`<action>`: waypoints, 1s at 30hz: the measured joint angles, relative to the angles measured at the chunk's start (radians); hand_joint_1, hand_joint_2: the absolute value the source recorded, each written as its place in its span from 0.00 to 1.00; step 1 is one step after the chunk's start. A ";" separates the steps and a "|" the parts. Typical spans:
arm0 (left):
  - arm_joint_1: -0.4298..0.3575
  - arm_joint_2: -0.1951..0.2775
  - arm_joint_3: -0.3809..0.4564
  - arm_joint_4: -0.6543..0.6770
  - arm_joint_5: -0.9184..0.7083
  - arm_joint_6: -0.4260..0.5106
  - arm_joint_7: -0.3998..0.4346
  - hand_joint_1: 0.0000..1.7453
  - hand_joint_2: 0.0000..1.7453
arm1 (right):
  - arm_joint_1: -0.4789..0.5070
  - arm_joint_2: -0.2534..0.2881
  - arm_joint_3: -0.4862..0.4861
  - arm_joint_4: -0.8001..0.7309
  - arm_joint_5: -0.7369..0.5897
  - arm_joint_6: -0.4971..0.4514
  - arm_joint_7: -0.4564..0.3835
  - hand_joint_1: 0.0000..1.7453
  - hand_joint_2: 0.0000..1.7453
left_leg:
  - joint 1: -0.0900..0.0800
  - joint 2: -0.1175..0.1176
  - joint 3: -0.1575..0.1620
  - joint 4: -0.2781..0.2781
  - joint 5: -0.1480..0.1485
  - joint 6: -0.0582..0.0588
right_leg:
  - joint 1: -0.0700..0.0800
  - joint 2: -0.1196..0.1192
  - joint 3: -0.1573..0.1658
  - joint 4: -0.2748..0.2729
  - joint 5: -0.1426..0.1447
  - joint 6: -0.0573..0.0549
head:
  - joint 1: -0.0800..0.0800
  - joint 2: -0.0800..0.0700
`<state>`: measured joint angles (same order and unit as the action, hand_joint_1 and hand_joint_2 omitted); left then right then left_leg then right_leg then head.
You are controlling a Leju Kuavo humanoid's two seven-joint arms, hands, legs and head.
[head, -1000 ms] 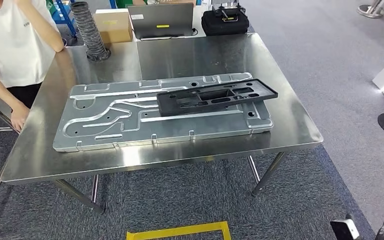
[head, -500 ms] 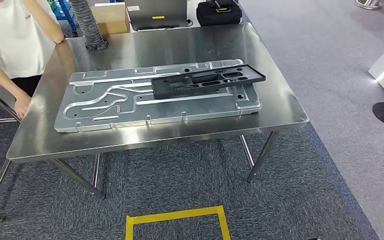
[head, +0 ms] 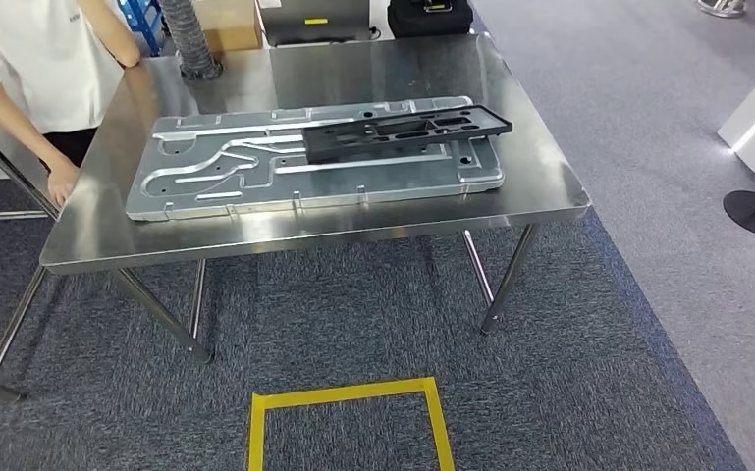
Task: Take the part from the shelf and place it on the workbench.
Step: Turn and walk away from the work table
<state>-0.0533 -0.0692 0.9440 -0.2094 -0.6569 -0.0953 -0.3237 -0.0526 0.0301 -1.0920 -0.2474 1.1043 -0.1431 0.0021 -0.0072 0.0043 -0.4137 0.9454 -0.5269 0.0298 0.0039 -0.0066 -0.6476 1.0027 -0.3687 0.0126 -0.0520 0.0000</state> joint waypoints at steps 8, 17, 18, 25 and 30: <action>-0.001 -0.006 -0.007 0.001 -0.025 -0.010 0.023 0.00 0.00 | -0.012 0.040 -0.010 0.025 -0.023 0.089 0.008 0.00 0.00 | 0.011 0.008 -0.142 0.030 0.096 -0.004 | -0.031 0.004 0.037 0.231 -0.141 0.038 | 0.000 0.000; 0.003 -0.011 -0.007 0.001 -0.031 -0.016 0.029 0.00 0.00 | -0.030 0.053 -0.046 0.033 -0.062 0.133 -0.036 0.00 0.00 | 0.022 0.006 -0.235 0.134 0.048 -0.055 | -0.022 -0.004 0.164 -0.029 -0.134 -0.021 | 0.000 0.000; 0.004 -0.012 -0.007 0.001 -0.033 -0.017 0.030 0.00 0.00 | -0.029 0.053 -0.048 0.033 -0.062 0.132 -0.036 0.00 0.00 | 0.022 0.006 -0.252 0.192 -0.009 -0.056 | -0.019 -0.005 0.148 -0.029 -0.121 -0.026 | 0.000 0.000; -0.003 -0.016 -0.007 0.001 -0.044 -0.027 0.030 0.00 0.00 | -0.028 0.054 -0.059 0.034 -0.063 0.125 -0.028 0.00 0.00 | 0.014 0.005 -0.083 0.169 0.005 -0.038 | -0.003 -0.005 0.031 -0.004 -0.041 -0.022 | 0.000 0.000; -0.008 -0.016 -0.007 0.001 -0.044 -0.031 0.027 0.00 0.00 | -0.026 0.053 -0.064 0.034 -0.061 0.129 -0.037 0.00 0.00 | 0.007 0.007 -0.008 0.012 -0.014 -0.005 | -0.005 -0.007 0.009 0.000 -0.006 0.006 | 0.000 0.000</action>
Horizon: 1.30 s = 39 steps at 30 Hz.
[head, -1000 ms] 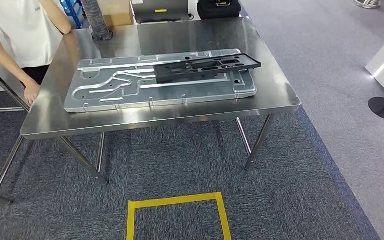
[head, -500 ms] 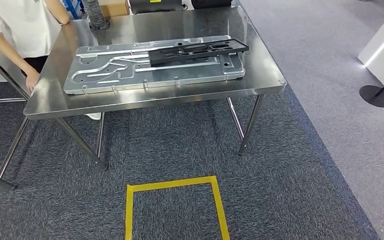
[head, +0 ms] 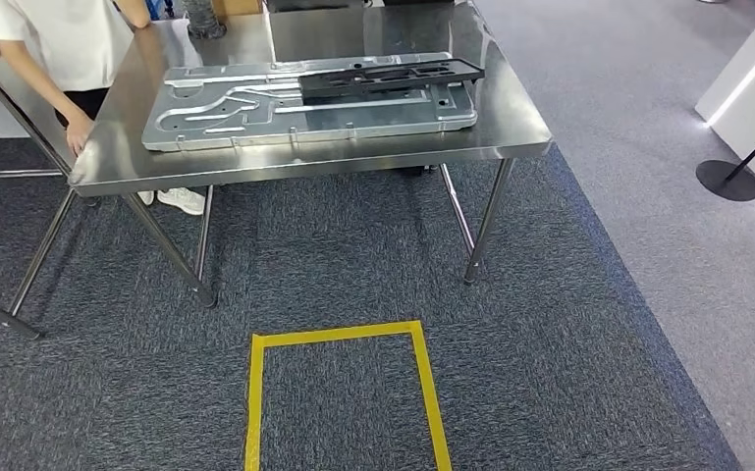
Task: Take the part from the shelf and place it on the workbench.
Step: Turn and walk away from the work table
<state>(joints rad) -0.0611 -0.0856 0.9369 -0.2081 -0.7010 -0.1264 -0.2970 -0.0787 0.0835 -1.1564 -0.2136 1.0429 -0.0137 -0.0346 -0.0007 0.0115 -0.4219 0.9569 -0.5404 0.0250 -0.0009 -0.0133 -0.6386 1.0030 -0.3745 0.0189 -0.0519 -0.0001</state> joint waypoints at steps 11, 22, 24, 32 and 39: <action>0.003 0.000 0.001 0.000 -0.001 0.002 -0.016 0.00 0.00 | -0.001 -0.003 -0.002 0.005 -0.002 0.004 -0.030 0.00 0.00 | 0.000 0.004 -0.180 0.042 0.126 -0.001 | -0.021 0.010 0.164 0.055 -0.152 0.024 | 0.000 0.000; 0.010 0.000 0.001 0.000 -0.005 0.004 -0.016 0.00 0.00 | 0.007 -0.004 -0.009 0.005 -0.005 0.015 -0.026 0.00 0.00 | 0.013 -0.001 -0.269 0.326 -0.030 -0.049 | -0.006 0.003 0.133 -0.036 -0.114 -0.036 | 0.000 0.000; 0.010 0.002 0.001 0.000 -0.008 0.004 -0.016 0.00 0.00 | 0.008 -0.004 -0.010 0.006 -0.005 0.023 -0.026 0.00 0.00 | 0.013 -0.001 -0.187 0.225 0.015 -0.045 | -0.005 0.003 0.119 -0.029 -0.106 -0.031 | 0.000 0.000; 0.009 0.007 0.002 0.000 -0.010 0.004 -0.013 0.00 0.00 | 0.007 -0.006 -0.010 0.008 -0.007 0.060 -0.045 0.00 0.00 | 0.011 0.000 -0.073 0.014 0.051 0.003 | -0.004 0.006 0.077 0.029 -0.124 0.010 | 0.000 0.000; 0.009 0.008 0.002 0.000 -0.014 0.003 0.001 0.00 0.00 | 0.010 -0.009 -0.021 0.011 -0.018 0.072 -0.029 0.00 1.00 | 0.007 0.000 -0.094 0.023 0.063 0.012 | -0.014 0.009 0.019 0.184 -0.170 0.024 | 0.000 0.000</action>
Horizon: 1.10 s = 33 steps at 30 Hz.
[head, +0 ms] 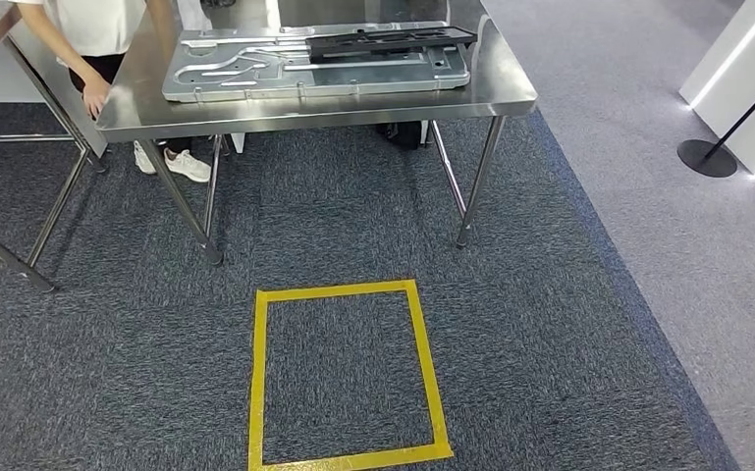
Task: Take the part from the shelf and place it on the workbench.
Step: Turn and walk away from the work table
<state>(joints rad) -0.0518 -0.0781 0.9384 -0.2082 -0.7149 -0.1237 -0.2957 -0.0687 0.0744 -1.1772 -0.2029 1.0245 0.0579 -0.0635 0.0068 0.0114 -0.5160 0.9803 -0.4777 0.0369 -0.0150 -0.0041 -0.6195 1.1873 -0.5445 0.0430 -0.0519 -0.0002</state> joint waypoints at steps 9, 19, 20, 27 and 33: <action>-0.005 0.006 0.006 0.000 0.003 0.002 0.023 0.00 1.00 | 0.000 0.002 -0.015 0.003 -0.001 -0.021 0.034 0.00 0.25 | -0.010 -0.003 -0.017 0.024 -0.008 -0.017 | 0.003 0.009 0.084 -0.185 0.056 -0.021 | 0.000 0.000; 0.001 0.006 -0.012 0.000 0.005 0.040 0.063 0.00 1.00 | 0.004 0.000 0.007 0.002 -0.036 -0.035 0.030 0.00 1.00 | -0.007 -0.003 -0.017 0.023 -0.005 -0.022 | 0.007 0.009 0.084 -0.184 0.058 -0.025 | 0.000 0.000; 0.005 0.007 -0.025 0.000 0.016 0.042 0.068 0.00 1.00 | 0.006 -0.002 0.023 0.001 -0.052 -0.035 0.031 0.00 1.00 | -0.007 -0.003 -0.017 0.023 -0.005 -0.022 | 0.008 0.009 0.084 -0.184 0.058 -0.025 | 0.000 0.000; 0.028 0.012 -0.128 -0.009 0.109 0.055 0.099 0.00 0.00 | 0.030 -0.012 0.159 -0.016 -0.182 -0.037 0.034 0.00 0.00 | -0.007 -0.003 -0.018 0.024 -0.005 -0.022 | 0.006 0.009 0.084 -0.184 0.059 -0.023 | 0.000 0.000; 0.050 0.019 -0.231 -0.028 0.194 0.066 0.126 0.00 0.00 | 0.053 -0.020 0.290 -0.036 -0.300 -0.043 0.038 0.00 0.00 | -0.007 -0.003 -0.019 0.025 -0.005 -0.022 | 0.005 0.009 0.084 -0.185 0.059 -0.022 | 0.000 0.000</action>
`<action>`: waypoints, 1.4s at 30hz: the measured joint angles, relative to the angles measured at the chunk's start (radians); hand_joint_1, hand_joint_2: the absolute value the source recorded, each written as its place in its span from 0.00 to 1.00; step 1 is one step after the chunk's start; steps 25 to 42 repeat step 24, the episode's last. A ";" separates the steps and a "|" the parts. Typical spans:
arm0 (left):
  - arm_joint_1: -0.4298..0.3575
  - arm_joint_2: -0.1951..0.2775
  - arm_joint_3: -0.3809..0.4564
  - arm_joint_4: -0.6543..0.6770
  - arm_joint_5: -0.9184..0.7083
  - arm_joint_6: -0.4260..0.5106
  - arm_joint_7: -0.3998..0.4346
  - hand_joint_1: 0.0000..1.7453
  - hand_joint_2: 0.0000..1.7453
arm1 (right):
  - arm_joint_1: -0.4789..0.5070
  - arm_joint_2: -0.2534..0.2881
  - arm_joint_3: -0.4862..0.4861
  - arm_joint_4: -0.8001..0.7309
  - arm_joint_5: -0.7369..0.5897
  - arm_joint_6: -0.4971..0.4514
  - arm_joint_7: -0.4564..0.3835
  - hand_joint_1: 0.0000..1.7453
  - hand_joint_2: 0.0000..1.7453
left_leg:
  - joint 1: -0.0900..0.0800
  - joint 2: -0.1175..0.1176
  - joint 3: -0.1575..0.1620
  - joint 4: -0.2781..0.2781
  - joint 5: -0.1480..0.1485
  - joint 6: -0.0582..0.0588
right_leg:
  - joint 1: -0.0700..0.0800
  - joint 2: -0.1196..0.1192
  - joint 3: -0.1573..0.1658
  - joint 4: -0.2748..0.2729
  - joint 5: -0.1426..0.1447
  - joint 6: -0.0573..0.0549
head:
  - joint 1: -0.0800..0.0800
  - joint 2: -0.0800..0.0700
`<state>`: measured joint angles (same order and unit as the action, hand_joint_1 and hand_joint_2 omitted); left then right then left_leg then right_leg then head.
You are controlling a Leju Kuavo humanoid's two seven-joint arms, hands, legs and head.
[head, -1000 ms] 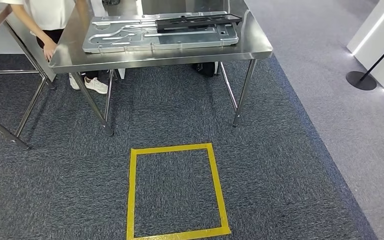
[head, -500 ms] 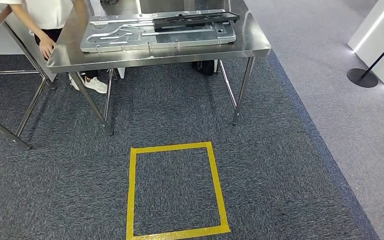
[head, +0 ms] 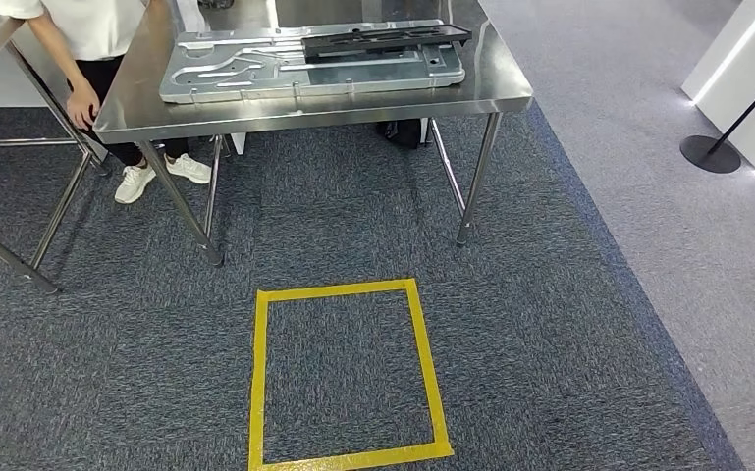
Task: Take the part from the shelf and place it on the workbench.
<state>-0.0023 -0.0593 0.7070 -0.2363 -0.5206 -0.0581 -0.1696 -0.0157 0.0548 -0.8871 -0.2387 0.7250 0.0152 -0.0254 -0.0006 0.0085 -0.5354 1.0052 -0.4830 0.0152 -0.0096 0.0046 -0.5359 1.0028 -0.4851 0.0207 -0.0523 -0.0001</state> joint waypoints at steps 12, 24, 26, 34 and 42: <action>0.048 0.015 -0.225 -0.044 0.173 0.020 0.055 0.00 0.00 | 0.051 -0.015 0.285 -0.046 -0.240 -0.007 0.011 0.00 0.00 | 0.000 0.000 0.000 0.000 0.000 0.000 | 0.000 0.000 0.000 0.000 0.000 0.000 | 0.000 0.000; 0.092 0.029 -0.438 -0.089 0.338 0.039 0.108 0.00 0.00 | 0.098 -0.028 0.556 -0.087 -0.469 -0.009 0.015 0.00 0.00 | 0.000 0.000 0.000 0.000 0.000 0.000 | 0.000 0.000 -0.001 0.000 0.000 0.000 | 0.000 0.000; 0.092 0.029 -0.438 -0.089 0.338 0.039 0.108 0.00 0.00 | 0.098 -0.028 0.556 -0.087 -0.469 -0.009 0.015 0.00 0.00 | 0.000 0.000 0.000 0.000 0.000 0.000 | 0.000 0.000 -0.001 0.000 0.000 0.000 | 0.000 0.000; 0.092 0.029 -0.438 -0.089 0.338 0.039 0.108 0.00 0.00 | 0.098 -0.028 0.556 -0.087 -0.469 -0.009 0.015 0.00 0.00 | 0.000 0.000 0.000 0.000 0.000 0.000 | 0.000 0.000 -0.001 0.000 0.000 0.000 | 0.000 0.000; 0.092 0.029 -0.438 -0.089 0.338 0.039 0.108 0.00 0.00 | 0.098 -0.028 0.556 -0.087 -0.469 -0.009 0.015 0.00 0.00 | 0.000 0.000 0.000 0.000 0.000 0.000 | 0.000 0.000 -0.001 0.000 0.000 0.000 | 0.000 0.000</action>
